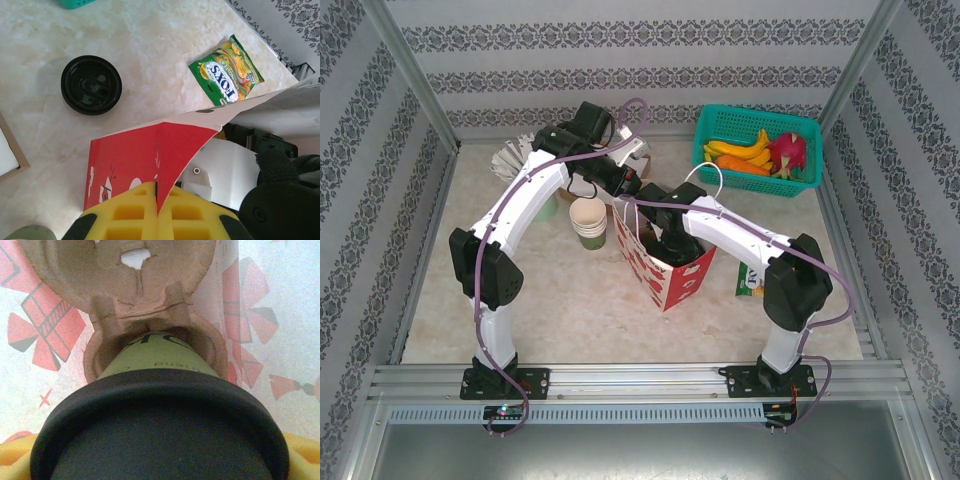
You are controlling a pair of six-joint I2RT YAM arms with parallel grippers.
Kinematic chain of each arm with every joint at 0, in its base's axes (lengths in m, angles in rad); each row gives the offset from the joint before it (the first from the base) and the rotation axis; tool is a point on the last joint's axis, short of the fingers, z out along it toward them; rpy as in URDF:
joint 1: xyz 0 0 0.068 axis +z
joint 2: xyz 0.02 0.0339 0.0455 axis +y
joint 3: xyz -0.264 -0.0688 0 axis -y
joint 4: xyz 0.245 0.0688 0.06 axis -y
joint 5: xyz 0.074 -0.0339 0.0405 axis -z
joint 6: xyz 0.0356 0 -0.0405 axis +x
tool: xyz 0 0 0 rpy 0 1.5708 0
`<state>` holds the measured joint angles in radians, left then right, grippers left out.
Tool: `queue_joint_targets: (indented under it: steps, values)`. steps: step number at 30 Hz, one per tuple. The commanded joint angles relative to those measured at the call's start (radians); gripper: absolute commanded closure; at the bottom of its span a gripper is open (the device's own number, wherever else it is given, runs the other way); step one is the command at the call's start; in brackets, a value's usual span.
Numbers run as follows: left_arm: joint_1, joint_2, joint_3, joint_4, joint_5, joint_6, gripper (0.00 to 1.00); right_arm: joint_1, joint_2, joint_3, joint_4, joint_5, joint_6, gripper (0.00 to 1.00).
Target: Pack the takeout coffee
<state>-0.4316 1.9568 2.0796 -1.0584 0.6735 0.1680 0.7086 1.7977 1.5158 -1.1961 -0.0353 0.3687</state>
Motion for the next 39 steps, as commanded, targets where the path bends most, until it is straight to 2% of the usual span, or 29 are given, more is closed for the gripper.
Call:
queue_joint_targets:
  steps: [1, 39]
  values:
    - [0.003, -0.021, 0.005, 0.023, 0.005, -0.002, 1.00, -0.004, 0.027, 0.015, -0.059, -0.002, 0.009, 0.29]
    - [0.003, -0.021, 0.005, 0.024, 0.007, -0.007, 1.00, -0.005, 0.048, -0.039, 0.081, 0.018, 0.023, 0.30]
